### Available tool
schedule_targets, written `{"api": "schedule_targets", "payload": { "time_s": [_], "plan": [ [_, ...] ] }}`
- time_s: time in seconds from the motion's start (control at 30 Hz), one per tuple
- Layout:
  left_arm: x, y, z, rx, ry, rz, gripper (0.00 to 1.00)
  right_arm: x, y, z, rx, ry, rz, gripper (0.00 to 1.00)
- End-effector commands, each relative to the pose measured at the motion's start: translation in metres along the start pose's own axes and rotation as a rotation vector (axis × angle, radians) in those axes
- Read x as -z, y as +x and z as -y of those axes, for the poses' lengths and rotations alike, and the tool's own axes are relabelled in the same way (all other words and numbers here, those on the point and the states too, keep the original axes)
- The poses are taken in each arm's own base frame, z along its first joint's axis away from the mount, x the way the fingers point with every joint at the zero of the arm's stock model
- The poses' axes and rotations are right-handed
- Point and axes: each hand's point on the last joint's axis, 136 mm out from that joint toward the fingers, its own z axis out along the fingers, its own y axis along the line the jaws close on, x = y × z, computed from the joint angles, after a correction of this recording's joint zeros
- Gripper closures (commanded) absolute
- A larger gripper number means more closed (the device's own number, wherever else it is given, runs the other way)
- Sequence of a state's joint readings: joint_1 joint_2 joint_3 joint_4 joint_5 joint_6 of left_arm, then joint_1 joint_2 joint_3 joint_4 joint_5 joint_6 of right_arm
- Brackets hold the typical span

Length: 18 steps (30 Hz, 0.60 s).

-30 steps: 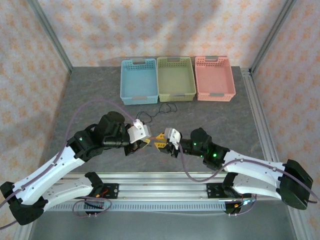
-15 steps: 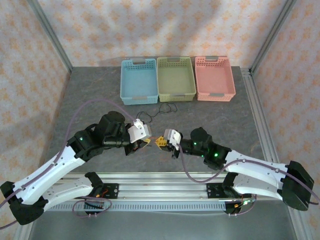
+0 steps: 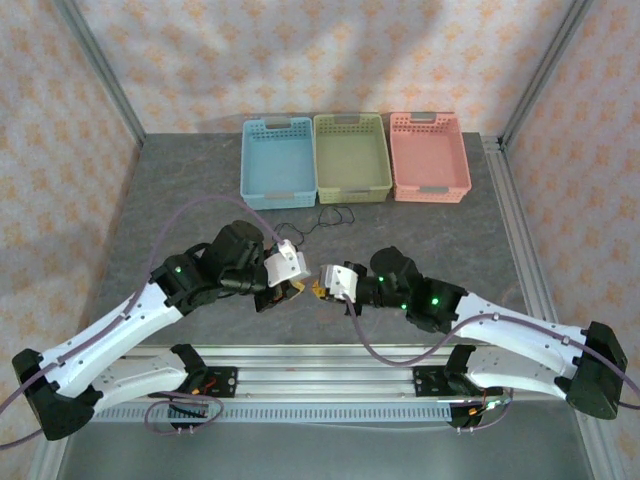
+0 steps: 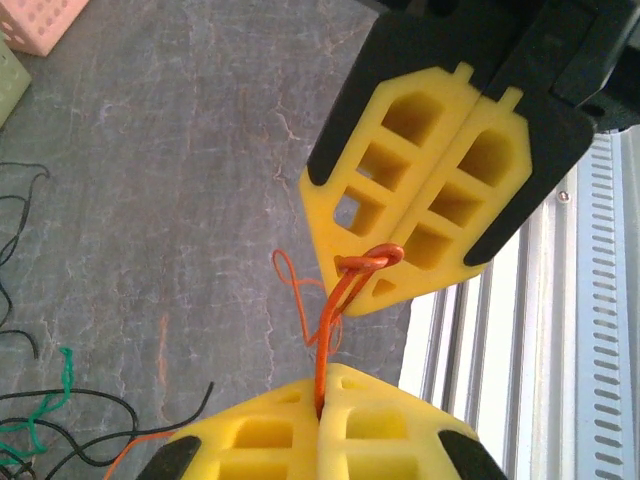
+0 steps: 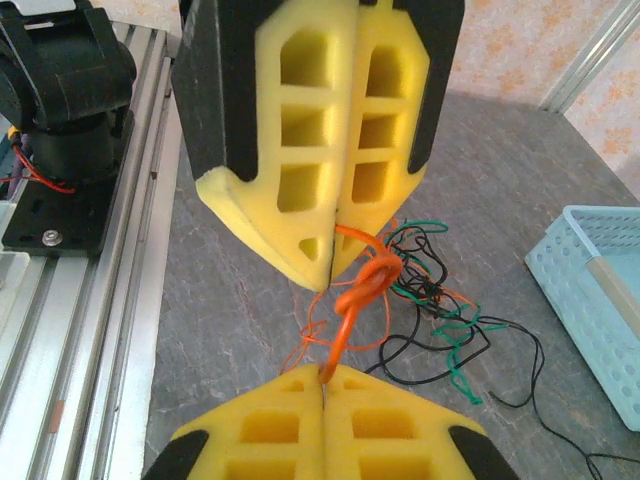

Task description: Untangle the cables

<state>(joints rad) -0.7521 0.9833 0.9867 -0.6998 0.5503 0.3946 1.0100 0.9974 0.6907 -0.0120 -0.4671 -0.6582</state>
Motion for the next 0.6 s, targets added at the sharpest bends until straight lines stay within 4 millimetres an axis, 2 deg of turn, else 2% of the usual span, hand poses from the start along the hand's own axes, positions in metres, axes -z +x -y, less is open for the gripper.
{"api": "schedule_targets", "payload": {
  "time_s": [0.0,0.2,0.27,0.43,0.57],
  "plan": [
    [0.003,-0.003,0.002,-0.007,0.018,-0.004,1.0,0.0,-0.011,0.003,0.017,0.002,0.006,1.0],
    [0.003,-0.003,0.001,-0.008,0.016,-0.005,1.0,-0.011,-0.009,0.009,-0.011,0.01,-0.01,1.0],
    [0.004,-0.003,0.0,-0.006,0.004,0.002,1.0,-0.012,-0.014,0.008,-0.039,0.0,0.02,1.0],
    [0.002,-0.003,-0.001,0.0,0.008,0.001,1.0,0.001,-0.028,0.025,-0.097,0.11,0.136,1.0],
    [0.002,-0.002,-0.002,0.002,0.004,-0.006,1.0,0.0,-0.033,0.025,-0.148,0.08,0.17,1.0]
  ]
}}
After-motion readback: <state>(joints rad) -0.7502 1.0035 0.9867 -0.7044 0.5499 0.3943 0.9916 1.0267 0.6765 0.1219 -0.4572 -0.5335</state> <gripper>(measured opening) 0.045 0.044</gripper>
